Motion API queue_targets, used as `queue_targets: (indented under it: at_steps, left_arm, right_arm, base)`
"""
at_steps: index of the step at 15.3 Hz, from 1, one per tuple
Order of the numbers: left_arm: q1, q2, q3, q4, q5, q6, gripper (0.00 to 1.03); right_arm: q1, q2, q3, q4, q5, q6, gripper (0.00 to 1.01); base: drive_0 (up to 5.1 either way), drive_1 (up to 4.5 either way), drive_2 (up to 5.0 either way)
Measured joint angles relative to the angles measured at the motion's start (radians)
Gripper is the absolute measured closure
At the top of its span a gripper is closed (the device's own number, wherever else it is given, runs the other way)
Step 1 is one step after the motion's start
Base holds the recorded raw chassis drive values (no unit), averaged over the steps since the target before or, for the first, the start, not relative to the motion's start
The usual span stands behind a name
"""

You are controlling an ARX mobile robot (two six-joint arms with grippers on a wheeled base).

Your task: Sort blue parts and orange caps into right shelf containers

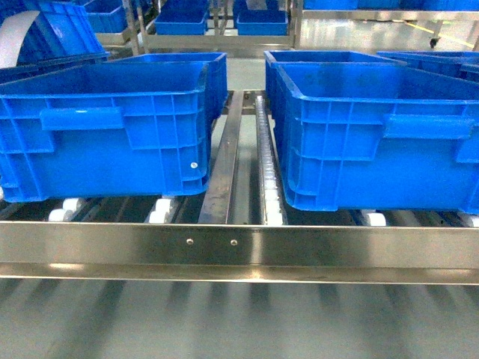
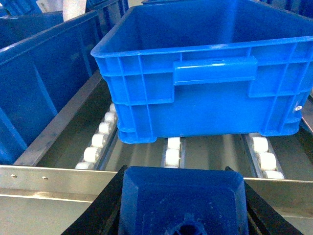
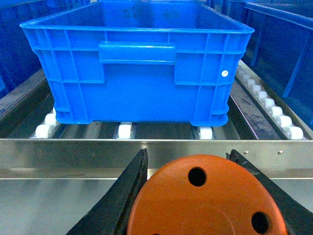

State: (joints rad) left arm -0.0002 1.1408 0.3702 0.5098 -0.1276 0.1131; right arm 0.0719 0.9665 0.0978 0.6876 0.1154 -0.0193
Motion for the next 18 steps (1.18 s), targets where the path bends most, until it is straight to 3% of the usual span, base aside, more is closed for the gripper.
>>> queue_targets:
  at_steps: [4, 7, 10, 12, 13, 14, 15, 16, 17, 18]
  left_arm:
    - [0.000, 0.000, 0.000, 0.000, 0.000, 0.000, 0.59]
    - [0.000, 0.000, 0.000, 0.000, 0.000, 0.000, 0.59]
    - [0.000, 0.000, 0.000, 0.000, 0.000, 0.000, 0.59]
    - [0.000, 0.000, 0.000, 0.000, 0.000, 0.000, 0.59]
    - [0.000, 0.000, 0.000, 0.000, 0.000, 0.000, 0.59]
    - [0.000, 0.000, 0.000, 0.000, 0.000, 0.000, 0.59]
    - [0.000, 0.000, 0.000, 0.000, 0.000, 0.000, 0.59]
    - [0.000, 0.000, 0.000, -0.001, 0.000, 0.000, 0.59]
    - [0.000, 0.000, 0.000, 0.000, 0.000, 0.000, 0.59]
    - [0.000, 0.000, 0.000, 0.000, 0.000, 0.000, 0.59]
  right_arm:
    - [0.000, 0.000, 0.000, 0.000, 0.000, 0.000, 0.59]
    - [0.012, 0.051, 0.053, 0.076, -0.001, -0.023, 0.59]
    - [-0.028, 0.323, 0.312, 0.213, -0.027, -0.027, 0.59]
    - [-0.039, 0.517, 0.531, 0.205, -0.027, -0.032, 0.59]
    - [-0.040, 0.661, 0.711, 0.147, -0.042, -0.046, 0.53]
    - [-0.039, 0.802, 0.888, 0.109, -0.018, -0.045, 0.38]
    - [-0.039, 0.837, 0.944, 0.117, -0.011, -0.027, 0.26]
    - [-0.038, 0.794, 0.892, 0.153, -0.018, -0.010, 0.17]
    - [-0.031, 0.667, 0.756, 0.211, -0.020, 0.006, 0.04]
    - [-0.027, 0.545, 0.633, 0.238, -0.026, 0.023, 0.02]
  base:
    - [0.0, 0.00, 0.0]
    - [0.0, 0.00, 0.0]
    - [0.0, 0.00, 0.0]
    - [0.0, 0.00, 0.0]
    - [0.0, 0.00, 0.0]
    - [0.0, 0.00, 0.0]
    - [0.0, 0.00, 0.0]
    - [0.0, 0.00, 0.0]
    - [0.0, 0.00, 0.0]
    - [0.0, 0.00, 0.0]
